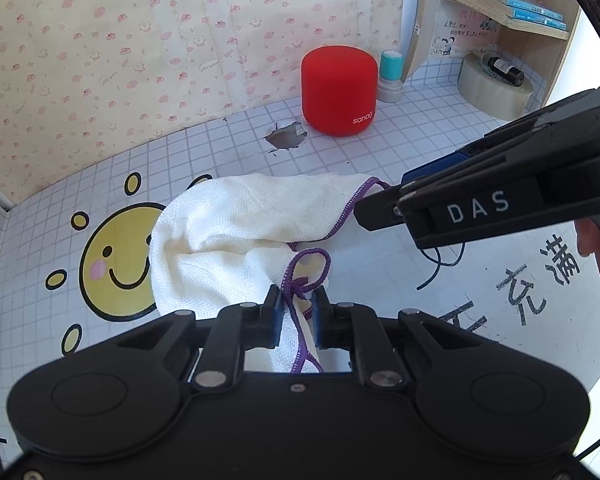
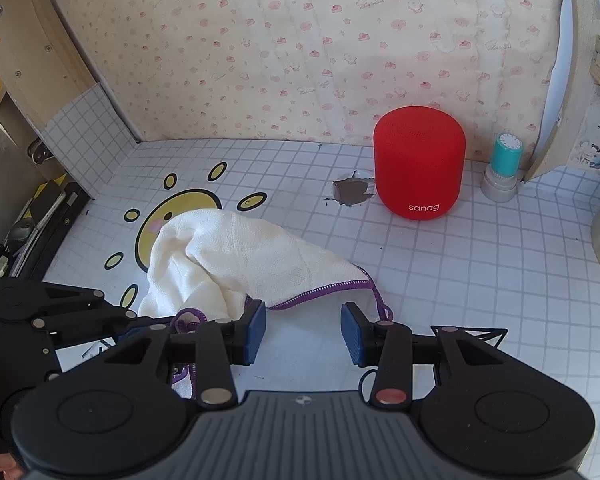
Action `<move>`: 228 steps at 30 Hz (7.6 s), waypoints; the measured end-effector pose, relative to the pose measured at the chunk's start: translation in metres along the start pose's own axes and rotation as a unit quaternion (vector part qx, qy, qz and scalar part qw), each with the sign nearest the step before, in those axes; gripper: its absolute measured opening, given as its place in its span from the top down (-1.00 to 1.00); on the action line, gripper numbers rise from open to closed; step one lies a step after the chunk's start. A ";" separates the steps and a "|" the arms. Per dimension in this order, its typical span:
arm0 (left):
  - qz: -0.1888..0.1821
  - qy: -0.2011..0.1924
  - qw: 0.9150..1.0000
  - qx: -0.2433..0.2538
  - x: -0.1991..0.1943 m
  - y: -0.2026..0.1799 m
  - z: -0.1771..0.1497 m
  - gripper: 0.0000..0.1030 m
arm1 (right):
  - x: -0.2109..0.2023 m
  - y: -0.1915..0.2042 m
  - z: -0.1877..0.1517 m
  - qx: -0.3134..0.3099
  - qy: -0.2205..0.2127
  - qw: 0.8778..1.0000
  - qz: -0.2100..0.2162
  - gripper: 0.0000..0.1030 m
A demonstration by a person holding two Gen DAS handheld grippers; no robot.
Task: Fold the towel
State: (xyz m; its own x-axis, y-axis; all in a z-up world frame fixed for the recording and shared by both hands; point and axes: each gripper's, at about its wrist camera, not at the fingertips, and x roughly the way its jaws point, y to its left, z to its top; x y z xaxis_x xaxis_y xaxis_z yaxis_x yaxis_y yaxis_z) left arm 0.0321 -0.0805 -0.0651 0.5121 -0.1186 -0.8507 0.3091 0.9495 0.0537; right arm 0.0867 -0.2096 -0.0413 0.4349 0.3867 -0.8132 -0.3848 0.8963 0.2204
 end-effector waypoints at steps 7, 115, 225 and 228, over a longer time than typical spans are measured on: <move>-0.007 0.005 1.000 0.009 -0.007 -0.006 -0.004 0.78 | 0.012 0.004 0.001 -0.004 0.012 1.000 0.014 0.21; 0.040 -0.057 0.998 0.007 -0.057 0.000 -0.003 0.79 | 0.033 0.017 0.028 -0.037 -0.027 0.997 0.066 0.90; 0.225 -0.182 0.954 -0.082 -0.202 0.187 -0.006 0.91 | -0.031 0.250 0.152 -0.200 -0.196 0.946 0.163 0.98; 0.229 -0.185 0.952 -0.082 -0.205 0.186 -0.004 0.90 | -0.034 0.256 0.156 -0.202 -0.204 0.943 0.168 0.98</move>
State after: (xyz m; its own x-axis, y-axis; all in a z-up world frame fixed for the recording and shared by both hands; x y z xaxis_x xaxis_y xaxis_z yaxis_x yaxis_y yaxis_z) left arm -0.0185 0.1219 0.1177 0.8201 0.2528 -0.5133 -0.1277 0.9554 0.2664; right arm 0.1008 0.0410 0.1266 0.4787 0.7597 -0.4401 -0.7997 0.5842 0.1386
